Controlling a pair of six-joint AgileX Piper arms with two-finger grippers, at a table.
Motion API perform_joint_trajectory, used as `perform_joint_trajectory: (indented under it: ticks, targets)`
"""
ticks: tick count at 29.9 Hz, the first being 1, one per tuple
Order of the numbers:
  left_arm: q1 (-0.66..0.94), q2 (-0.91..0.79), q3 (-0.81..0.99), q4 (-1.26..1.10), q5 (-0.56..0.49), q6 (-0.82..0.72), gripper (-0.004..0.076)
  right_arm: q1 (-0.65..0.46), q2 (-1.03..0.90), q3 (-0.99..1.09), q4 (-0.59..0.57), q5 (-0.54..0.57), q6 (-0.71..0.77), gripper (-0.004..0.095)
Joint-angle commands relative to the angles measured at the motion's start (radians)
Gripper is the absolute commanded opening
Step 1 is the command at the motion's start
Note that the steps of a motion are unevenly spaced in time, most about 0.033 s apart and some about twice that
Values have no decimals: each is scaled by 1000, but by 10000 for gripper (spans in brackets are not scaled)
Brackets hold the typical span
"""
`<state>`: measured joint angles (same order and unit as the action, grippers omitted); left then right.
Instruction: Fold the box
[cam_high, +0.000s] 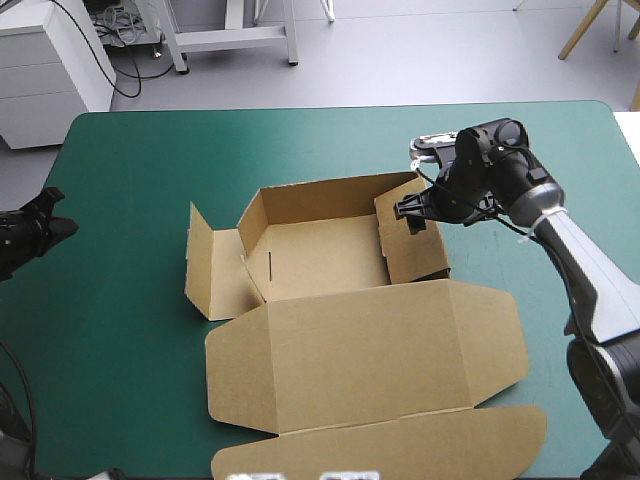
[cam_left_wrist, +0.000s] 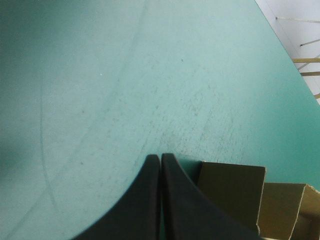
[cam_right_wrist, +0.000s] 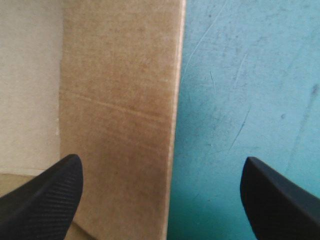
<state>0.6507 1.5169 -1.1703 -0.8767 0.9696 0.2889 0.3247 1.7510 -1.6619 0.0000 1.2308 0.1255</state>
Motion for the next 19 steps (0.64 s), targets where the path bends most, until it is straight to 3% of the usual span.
perform_joint_trajectory:
  ticks: [1, 15, 17, 19]
  targets:
    - [1, -35, -27, -57, -12, -5, -10, 2, 23, -21, -8, -27, -18, 796]
    - [1, -35, -27, -54, -18, -8, -10, 2, 121, -23, 0, -48, -49, 790]
    - [1, -35, -27, -54, -18, -8, -10, 2, 121, -23, 0, -46, -49, 746]
    - [1, -35, -27, -54, -18, -6, -10, 2, 121, -23, 5, -44, -47, 633]
